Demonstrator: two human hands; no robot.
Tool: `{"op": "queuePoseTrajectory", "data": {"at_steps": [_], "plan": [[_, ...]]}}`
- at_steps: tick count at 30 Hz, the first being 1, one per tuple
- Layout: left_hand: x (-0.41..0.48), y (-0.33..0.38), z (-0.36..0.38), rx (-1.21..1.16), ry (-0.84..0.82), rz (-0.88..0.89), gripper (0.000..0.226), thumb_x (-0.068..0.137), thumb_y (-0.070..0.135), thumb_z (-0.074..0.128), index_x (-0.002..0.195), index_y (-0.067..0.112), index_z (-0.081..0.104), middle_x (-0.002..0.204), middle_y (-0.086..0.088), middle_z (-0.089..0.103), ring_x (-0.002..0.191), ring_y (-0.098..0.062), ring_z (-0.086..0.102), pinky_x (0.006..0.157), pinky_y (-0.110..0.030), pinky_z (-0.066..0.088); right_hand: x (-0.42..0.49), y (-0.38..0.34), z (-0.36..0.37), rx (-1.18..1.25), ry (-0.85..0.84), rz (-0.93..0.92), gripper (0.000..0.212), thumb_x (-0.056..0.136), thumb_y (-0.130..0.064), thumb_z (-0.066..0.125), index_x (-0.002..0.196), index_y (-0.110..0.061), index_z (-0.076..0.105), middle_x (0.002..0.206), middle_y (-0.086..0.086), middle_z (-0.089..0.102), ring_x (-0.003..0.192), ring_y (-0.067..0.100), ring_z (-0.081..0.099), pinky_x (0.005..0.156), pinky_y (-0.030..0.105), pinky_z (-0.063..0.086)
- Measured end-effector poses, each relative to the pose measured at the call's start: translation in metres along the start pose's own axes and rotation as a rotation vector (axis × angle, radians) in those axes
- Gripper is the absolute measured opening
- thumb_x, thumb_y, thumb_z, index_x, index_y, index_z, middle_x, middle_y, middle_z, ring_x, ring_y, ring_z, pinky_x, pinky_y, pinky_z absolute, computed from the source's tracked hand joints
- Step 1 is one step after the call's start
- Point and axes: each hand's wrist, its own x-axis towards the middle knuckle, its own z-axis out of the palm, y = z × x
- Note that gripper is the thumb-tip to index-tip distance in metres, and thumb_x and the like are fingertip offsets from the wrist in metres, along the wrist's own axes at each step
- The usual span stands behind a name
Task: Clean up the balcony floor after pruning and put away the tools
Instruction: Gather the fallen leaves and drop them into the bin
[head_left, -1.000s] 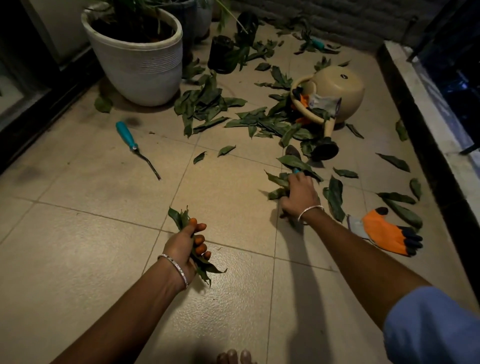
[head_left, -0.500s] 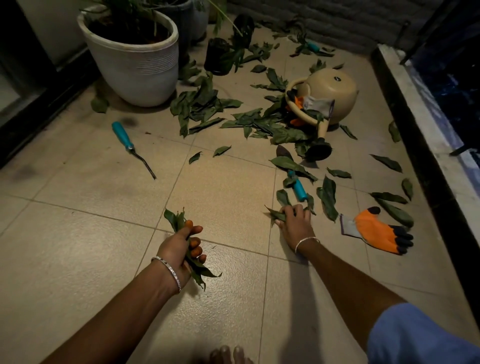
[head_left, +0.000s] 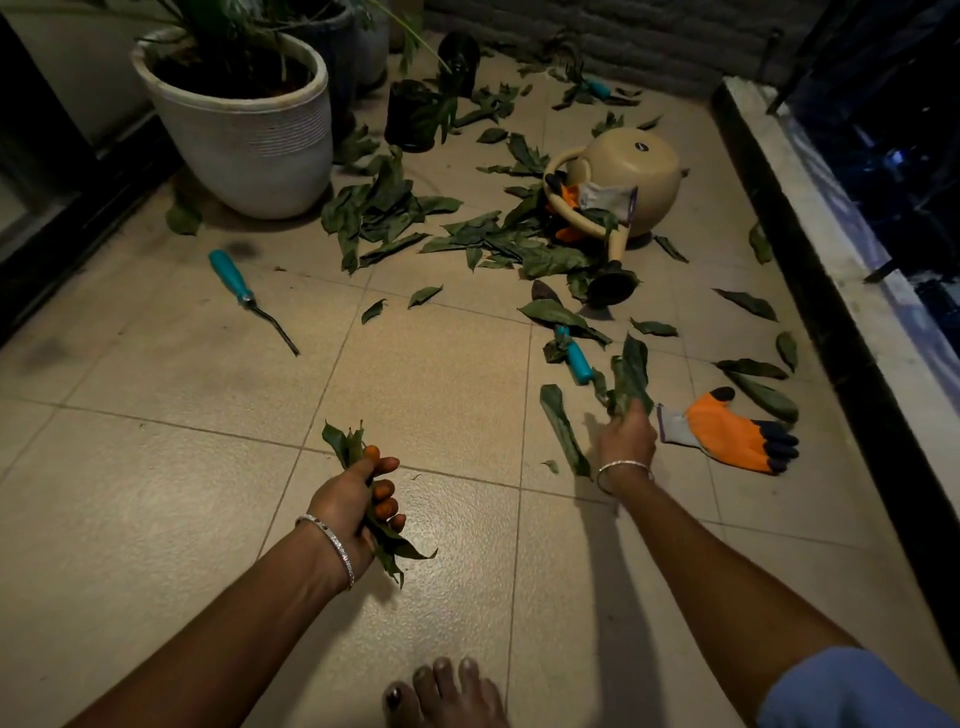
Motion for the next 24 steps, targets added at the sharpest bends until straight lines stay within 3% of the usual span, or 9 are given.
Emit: {"op": "queuePoseTrajectory", "data": {"at_steps": [3,7,9,14,19,24], "plan": [[-0.002,-0.002,0.002,0.006,-0.008,-0.007,0.031,0.101,0.036,0.046,0.085,0.013,0.059,0.050,0.003,0.035,0.039,-0.010,0.030,0.052,-0.026,0.030,0.021,0.004,-0.001,-0.058,-0.111,0.023,0.026,0.100,-0.017,0.051,0.115,0.004,0.054,0.109,0.028,0.062,0.103,0.042,0.061,0.077,0.035,0.043],[-0.002,-0.004,0.002,0.007,-0.009,-0.014,0.031,0.101,0.036,0.046,0.085,0.012,0.059,0.051,0.003,0.036,0.039,-0.010,0.031,0.053,-0.026,0.031,0.015,0.003,0.015,-0.142,-0.402,-0.074,0.051,0.093,-0.046,0.060,0.122,-0.008,0.044,0.101,0.012,0.058,0.093,0.031,0.059,0.073,0.032,0.040],[-0.001,-0.005,0.002,0.010,-0.008,-0.015,0.032,0.101,0.036,0.046,0.085,0.012,0.059,0.049,0.004,0.036,0.038,-0.009,0.031,0.052,-0.026,0.031,0.008,0.004,0.026,-0.273,-0.477,-0.137,0.051,0.091,-0.045,0.064,0.119,-0.008,0.043,0.100,0.009,0.055,0.089,0.027,0.055,0.071,0.032,0.040],[0.000,-0.006,0.001,0.026,-0.013,-0.009,0.032,0.102,0.037,0.045,0.083,0.013,0.057,0.047,0.005,0.035,0.035,-0.008,0.031,0.046,-0.022,0.033,0.007,0.007,0.029,-0.472,-0.479,-0.186,0.035,0.100,-0.032,0.052,0.115,-0.001,0.054,0.114,0.019,0.057,0.096,0.029,0.057,0.071,0.032,0.040],[-0.003,-0.005,0.002,0.030,-0.014,-0.006,0.033,0.102,0.037,0.045,0.082,0.014,0.058,0.044,0.005,0.036,0.034,-0.008,0.032,0.049,-0.023,0.032,0.010,0.014,0.004,-0.307,-0.398,-0.131,0.028,0.101,-0.016,0.046,0.124,0.000,0.044,0.108,0.025,0.061,0.096,0.037,0.061,0.072,0.033,0.043],[-0.007,-0.006,0.002,0.032,-0.011,-0.003,0.033,0.102,0.037,0.045,0.082,0.013,0.058,0.044,0.005,0.036,0.034,-0.009,0.032,0.046,-0.021,0.033,-0.015,0.023,-0.002,-0.228,-0.556,-0.153,0.025,0.100,-0.024,0.051,0.115,-0.004,0.047,0.101,0.017,0.062,0.090,0.031,0.060,0.073,0.035,0.048]]}}
